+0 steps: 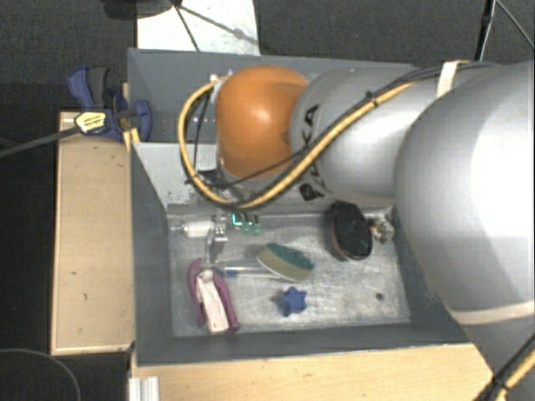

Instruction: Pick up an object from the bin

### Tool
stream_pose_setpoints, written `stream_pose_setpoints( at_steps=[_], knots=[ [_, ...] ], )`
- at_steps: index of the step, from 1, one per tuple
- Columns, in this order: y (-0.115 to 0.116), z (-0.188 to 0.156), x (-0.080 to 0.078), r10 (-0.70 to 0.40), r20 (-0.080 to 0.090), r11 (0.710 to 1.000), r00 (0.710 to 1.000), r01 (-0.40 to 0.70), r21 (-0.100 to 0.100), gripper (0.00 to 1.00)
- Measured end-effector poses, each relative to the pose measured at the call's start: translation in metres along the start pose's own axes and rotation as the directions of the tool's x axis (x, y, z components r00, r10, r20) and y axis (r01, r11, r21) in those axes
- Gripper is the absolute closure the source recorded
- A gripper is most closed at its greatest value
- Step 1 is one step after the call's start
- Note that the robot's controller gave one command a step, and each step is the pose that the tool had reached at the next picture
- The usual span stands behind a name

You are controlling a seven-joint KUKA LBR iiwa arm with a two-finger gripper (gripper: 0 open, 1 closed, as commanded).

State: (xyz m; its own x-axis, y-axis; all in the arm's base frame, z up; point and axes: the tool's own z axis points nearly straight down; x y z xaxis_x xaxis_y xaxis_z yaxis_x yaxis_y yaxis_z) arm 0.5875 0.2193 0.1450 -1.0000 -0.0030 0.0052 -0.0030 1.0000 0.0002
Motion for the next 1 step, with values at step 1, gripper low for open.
stream_pose_setpoints(
  at_steps=[1],
  knots=[
    [-0.0469, 0.0523, 0.0163, -0.002, 0.013, 1.000, 1.000, 0.002, -0.003, 0.00]
  ],
)
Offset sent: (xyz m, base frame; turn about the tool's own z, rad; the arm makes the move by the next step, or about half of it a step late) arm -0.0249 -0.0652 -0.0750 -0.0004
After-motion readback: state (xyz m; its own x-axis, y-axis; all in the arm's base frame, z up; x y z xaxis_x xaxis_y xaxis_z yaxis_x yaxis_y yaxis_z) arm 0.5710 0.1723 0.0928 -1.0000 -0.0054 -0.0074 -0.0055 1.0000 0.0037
